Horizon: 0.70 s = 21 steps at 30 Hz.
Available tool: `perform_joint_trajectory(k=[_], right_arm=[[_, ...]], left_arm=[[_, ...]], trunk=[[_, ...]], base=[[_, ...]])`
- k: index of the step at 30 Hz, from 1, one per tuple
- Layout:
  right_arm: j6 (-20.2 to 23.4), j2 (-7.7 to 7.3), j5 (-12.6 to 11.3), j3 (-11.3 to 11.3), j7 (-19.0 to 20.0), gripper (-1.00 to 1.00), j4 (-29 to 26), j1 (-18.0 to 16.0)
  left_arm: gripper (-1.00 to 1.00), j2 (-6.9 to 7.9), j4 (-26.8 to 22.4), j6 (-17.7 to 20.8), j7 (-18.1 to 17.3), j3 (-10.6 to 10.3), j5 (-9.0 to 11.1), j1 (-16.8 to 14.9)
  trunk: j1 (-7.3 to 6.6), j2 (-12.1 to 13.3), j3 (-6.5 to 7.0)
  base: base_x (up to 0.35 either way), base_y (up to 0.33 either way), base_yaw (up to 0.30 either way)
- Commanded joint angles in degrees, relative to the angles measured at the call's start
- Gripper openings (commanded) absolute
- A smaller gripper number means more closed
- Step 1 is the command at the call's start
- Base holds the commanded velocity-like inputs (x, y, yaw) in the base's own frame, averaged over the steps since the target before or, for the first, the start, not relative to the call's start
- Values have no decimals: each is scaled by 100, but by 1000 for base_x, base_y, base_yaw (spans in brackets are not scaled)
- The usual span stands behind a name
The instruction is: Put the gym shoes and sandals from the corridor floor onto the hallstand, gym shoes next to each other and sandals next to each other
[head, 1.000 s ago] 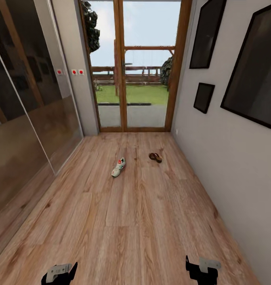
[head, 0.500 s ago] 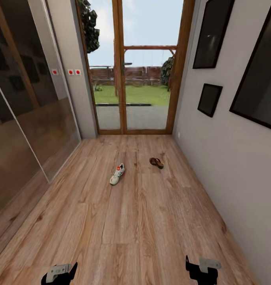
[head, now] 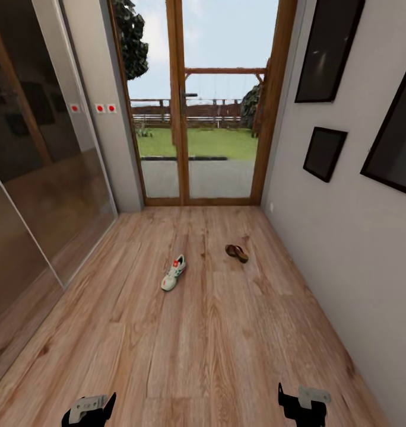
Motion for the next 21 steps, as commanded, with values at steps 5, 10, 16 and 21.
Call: perform_joint_trajectory(k=[5,10,16,21], right_arm=[[-15,4,49,-34,-18,100,7,-4],[-15,8,47,-34,-18,100,6,-4],[-21,8,46,-34,-19,100,5,-4],[-23,4,46,-34,-25,100,5,-4]], left_arm=[[100,-4,4,-24,-33,49,-54,-6],[100,-2,4,-24,-33,49,-54,-6],[100,-5,4,-24,-33,49,-54,-6],[100,-6,4,-24,-33,49,-53,-6]], trunk=[[3,-2,-5],[3,-2,-5],[3,-2,-5],[3,-2,-5]], base=[[339,-26,0],[329,-87,34],[309,-121,134],[295,-138,34]])
